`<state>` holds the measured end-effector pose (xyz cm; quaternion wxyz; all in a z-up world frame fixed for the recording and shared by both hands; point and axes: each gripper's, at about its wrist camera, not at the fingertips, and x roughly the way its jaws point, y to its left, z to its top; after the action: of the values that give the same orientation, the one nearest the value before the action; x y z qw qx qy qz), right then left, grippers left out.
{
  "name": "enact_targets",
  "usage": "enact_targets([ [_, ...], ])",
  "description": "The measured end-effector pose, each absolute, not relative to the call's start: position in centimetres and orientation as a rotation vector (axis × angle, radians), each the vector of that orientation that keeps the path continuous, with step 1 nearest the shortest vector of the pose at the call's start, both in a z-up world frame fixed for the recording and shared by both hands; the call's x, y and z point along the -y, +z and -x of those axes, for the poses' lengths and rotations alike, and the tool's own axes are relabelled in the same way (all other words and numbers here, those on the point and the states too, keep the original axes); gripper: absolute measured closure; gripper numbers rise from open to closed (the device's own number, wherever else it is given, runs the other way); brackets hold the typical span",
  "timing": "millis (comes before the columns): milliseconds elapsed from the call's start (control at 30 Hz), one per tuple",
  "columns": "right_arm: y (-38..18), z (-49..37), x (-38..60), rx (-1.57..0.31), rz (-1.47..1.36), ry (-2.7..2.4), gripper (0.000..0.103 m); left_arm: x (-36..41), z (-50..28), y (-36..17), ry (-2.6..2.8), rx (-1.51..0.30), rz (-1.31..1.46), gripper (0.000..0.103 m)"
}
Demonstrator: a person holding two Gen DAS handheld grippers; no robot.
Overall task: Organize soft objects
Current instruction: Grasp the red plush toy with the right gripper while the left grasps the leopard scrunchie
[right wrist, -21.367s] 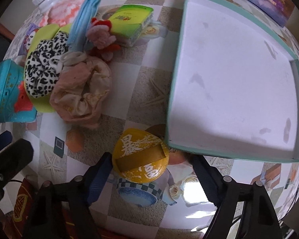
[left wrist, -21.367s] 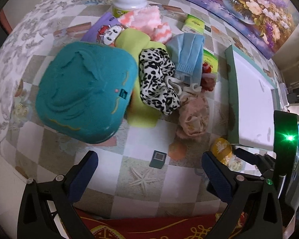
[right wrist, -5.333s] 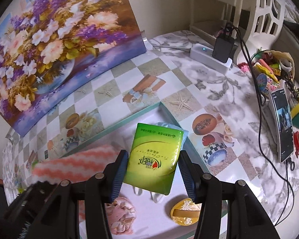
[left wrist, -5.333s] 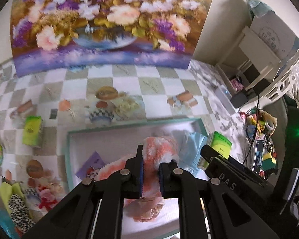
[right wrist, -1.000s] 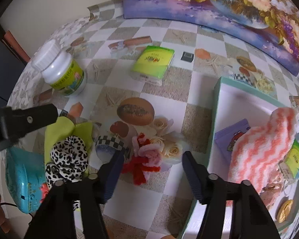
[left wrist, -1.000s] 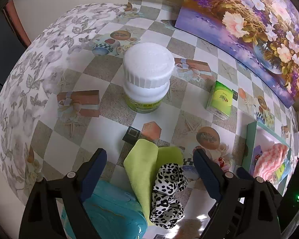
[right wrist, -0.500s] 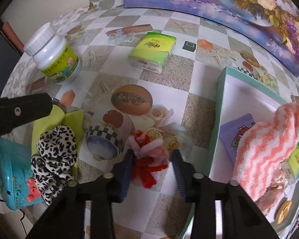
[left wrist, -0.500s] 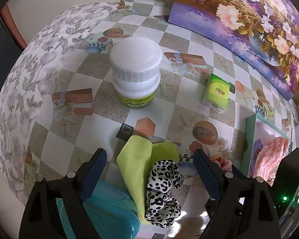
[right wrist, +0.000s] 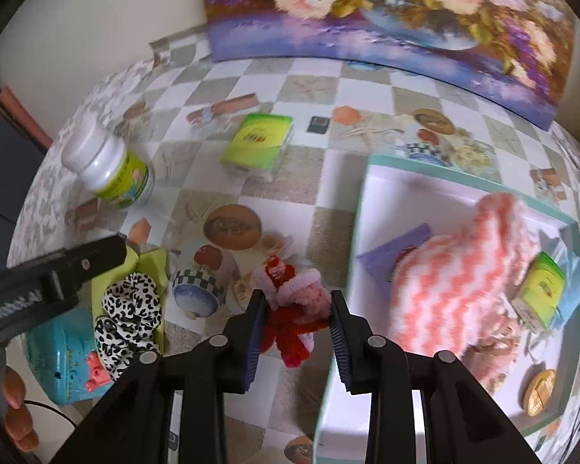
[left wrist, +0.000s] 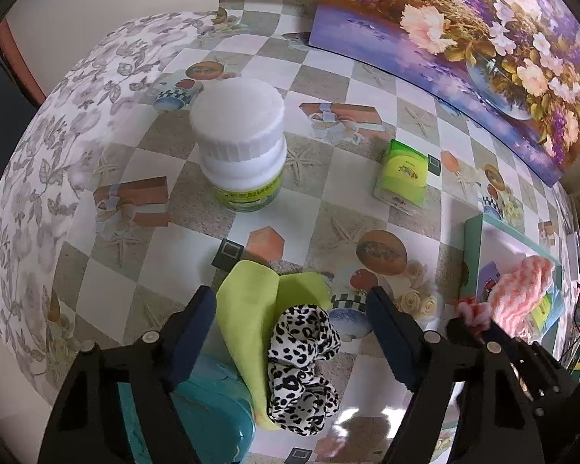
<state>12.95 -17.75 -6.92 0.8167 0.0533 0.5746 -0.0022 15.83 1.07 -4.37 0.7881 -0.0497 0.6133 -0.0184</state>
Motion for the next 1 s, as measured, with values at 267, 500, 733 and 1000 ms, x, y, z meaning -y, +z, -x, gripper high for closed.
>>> enact_targets([
  [267,-5.0,-11.9,18.8,-1.179,-0.141,-0.055,0.069,0.4,-15.2,-4.5,-0.086,-1.343,0.059,0.037],
  [500,-4.8,-11.0,19.7,-1.177,-0.175,-0.077,0.069,2.4,-14.3,-5.2,-0.134,-1.384,-0.036,0.048],
  [733,-4.5,-10.0,19.9,-1.169,-0.196,-0.076,0.069,3.4,-13.5,-6.5,-0.105,-1.421,-0.144,0.048],
  [1000,-4.3,-9.8,20.2,-1.165,-0.214,-0.069,0.069,4.8,-13.0,-8.0,-0.052,-1.421,-0.285,0.061],
])
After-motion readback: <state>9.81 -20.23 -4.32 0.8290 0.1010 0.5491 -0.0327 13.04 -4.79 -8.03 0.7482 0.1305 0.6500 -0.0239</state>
